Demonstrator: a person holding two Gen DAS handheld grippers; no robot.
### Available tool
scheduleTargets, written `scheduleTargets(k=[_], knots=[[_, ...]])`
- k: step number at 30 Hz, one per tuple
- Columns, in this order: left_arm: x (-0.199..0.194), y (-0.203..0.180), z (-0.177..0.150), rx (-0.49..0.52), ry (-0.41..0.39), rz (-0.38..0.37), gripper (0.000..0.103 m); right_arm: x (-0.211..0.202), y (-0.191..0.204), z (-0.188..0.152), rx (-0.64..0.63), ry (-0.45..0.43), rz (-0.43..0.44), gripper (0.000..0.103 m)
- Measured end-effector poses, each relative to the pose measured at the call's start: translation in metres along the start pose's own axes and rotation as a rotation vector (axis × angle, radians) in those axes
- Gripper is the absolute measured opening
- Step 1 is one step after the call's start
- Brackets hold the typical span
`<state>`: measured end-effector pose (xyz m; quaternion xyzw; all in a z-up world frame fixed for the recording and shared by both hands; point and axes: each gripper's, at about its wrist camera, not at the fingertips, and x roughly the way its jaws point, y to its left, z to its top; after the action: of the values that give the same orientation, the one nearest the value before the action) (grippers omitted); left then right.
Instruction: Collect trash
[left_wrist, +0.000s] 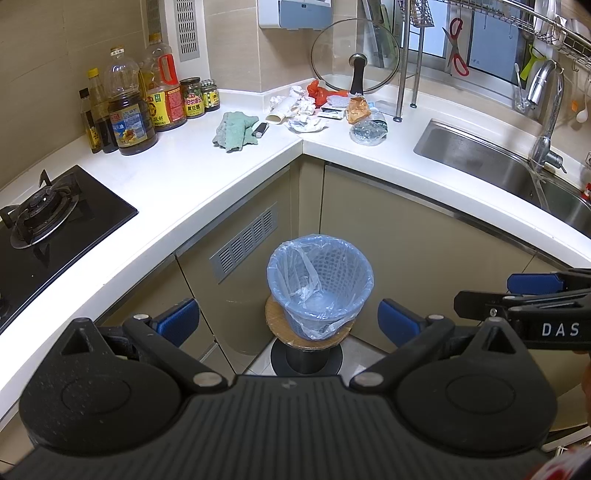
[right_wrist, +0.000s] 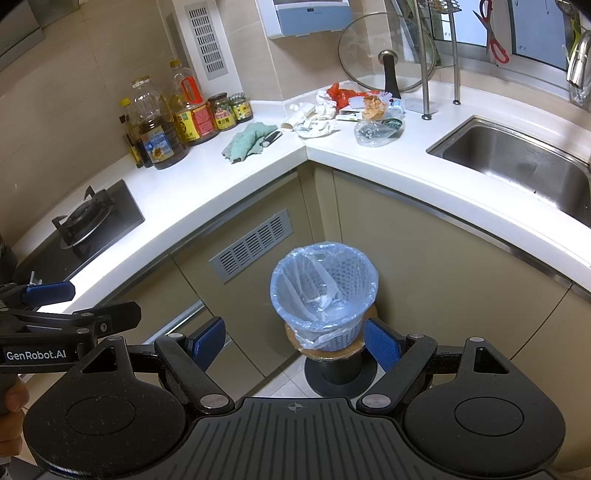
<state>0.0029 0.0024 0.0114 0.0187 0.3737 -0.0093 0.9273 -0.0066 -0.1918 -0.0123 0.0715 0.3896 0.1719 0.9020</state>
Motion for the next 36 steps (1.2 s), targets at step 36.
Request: scheduleTargets(k=[36], knots=[[0.0012,-0.0004,0.0005,-0.003,0.003,0.003,0.103,0.0051,-0.0043,0.0005,0.007,0.004,0.013,0.082]])
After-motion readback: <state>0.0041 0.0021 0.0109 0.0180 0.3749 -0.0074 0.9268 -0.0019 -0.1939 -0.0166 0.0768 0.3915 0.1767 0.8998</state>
